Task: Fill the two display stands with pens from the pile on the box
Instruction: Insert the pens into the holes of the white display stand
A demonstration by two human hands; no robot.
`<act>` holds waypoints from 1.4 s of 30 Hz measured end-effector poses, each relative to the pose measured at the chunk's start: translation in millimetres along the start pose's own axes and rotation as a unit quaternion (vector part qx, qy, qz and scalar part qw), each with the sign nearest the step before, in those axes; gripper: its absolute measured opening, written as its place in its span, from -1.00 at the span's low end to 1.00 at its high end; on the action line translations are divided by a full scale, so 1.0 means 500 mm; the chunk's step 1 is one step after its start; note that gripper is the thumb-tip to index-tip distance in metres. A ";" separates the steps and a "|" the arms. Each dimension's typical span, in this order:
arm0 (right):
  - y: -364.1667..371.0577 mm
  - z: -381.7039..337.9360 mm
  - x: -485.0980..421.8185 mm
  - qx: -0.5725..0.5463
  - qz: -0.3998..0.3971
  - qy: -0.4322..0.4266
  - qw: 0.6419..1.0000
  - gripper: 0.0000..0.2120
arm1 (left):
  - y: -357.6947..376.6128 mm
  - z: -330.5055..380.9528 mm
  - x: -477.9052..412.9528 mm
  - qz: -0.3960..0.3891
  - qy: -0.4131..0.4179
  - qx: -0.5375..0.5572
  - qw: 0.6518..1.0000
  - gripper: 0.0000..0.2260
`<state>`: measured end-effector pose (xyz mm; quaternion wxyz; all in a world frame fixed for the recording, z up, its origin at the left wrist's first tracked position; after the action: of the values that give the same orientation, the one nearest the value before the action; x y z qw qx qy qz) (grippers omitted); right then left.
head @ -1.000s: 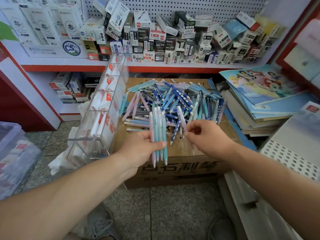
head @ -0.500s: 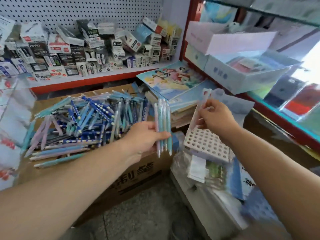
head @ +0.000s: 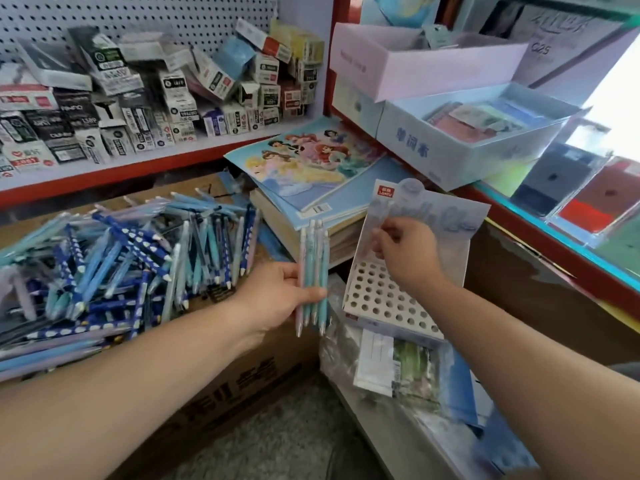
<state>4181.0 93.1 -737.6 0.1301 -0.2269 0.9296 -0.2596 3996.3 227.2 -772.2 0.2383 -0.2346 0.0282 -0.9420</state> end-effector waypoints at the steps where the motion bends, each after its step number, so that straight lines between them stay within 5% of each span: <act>1: 0.006 -0.001 0.001 0.012 -0.004 -0.005 1.000 -0.85 | -0.003 -0.005 -0.002 0.002 -0.001 -0.001 1.000 -0.79; 23: 0.028 0.040 0.005 0.123 -0.020 0.061 0.990 -0.80 | 0.024 -0.002 0.026 -0.014 0.006 0.014 1.000 -0.77; 26: 0.007 0.004 0.032 0.024 -0.023 0.082 0.996 -0.83 | 0.033 0.005 0.027 -0.023 0.013 0.020 0.999 -0.77; 29: 0.033 -0.045 0.076 -0.165 -0.156 0.100 0.969 -0.81 | 0.046 0.010 0.027 -0.038 0.019 0.024 0.999 -0.76; 34: 0.042 -0.042 0.085 -0.175 -0.202 0.100 0.959 -0.86 | 0.066 0.012 0.028 -0.047 0.022 0.028 0.998 -0.77; 38: -0.015 -0.035 0.060 -0.203 -0.095 0.098 0.970 -0.83 | 0.061 0.010 0.019 -0.015 0.014 0.031 0.999 -0.78; 42: -0.077 -0.033 0.031 -0.112 0.055 0.029 0.992 -0.82 | 0.057 0.004 0.018 -0.015 0.004 0.046 0.999 -0.77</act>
<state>4175.3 62.9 -704.8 0.0911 -0.1810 0.9672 -0.1530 4002.4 198.0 -771.3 0.2344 -0.2202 -0.0178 -0.9467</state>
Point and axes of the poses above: each hand's wrist, its own x-axis away from the middle knuckle, its own y-axis out of the palm, z = x × y, the point moved 6 cm from there along -x, towards the middle knuckle, and after that the axes turned 7 degrees about -x, right-handed, at the moved point
